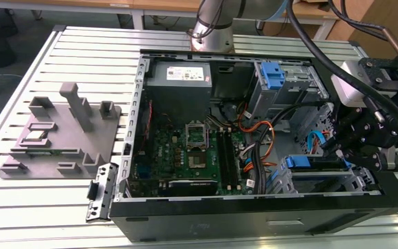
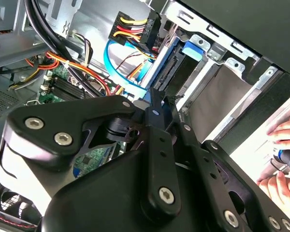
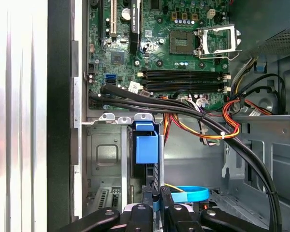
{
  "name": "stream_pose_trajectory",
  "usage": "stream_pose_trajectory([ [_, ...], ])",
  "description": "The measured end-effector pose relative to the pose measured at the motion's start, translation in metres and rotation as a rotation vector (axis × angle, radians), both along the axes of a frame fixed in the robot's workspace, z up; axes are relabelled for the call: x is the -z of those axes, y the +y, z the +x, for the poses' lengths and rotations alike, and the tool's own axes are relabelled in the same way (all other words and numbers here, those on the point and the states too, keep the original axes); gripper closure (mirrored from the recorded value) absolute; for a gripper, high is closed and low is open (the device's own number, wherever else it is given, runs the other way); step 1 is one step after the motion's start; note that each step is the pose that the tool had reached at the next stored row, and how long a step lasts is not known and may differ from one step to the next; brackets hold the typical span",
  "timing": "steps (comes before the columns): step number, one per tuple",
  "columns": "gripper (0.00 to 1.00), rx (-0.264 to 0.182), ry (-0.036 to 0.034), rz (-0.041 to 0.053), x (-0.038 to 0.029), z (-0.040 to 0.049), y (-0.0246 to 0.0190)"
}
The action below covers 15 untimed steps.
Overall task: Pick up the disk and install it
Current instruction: 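Insert the first disk wire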
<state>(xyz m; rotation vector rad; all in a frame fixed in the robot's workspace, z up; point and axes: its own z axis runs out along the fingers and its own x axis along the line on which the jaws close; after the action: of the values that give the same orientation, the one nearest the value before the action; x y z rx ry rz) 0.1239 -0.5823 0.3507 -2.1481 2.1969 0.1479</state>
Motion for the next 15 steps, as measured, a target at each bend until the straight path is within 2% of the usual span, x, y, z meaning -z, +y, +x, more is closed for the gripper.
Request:
stream_pose_trajectory([
  [10,0.84,0.000,-0.0002,0.0000,0.0001,-0.0004,0.0000],
  [12,0.84,0.000,-0.0033,0.0000,0.0013,-0.0036,0.0000],
  [15,0.84,-0.001,-0.0140,-0.0001,0.0050,-0.0074,0.0000],
])
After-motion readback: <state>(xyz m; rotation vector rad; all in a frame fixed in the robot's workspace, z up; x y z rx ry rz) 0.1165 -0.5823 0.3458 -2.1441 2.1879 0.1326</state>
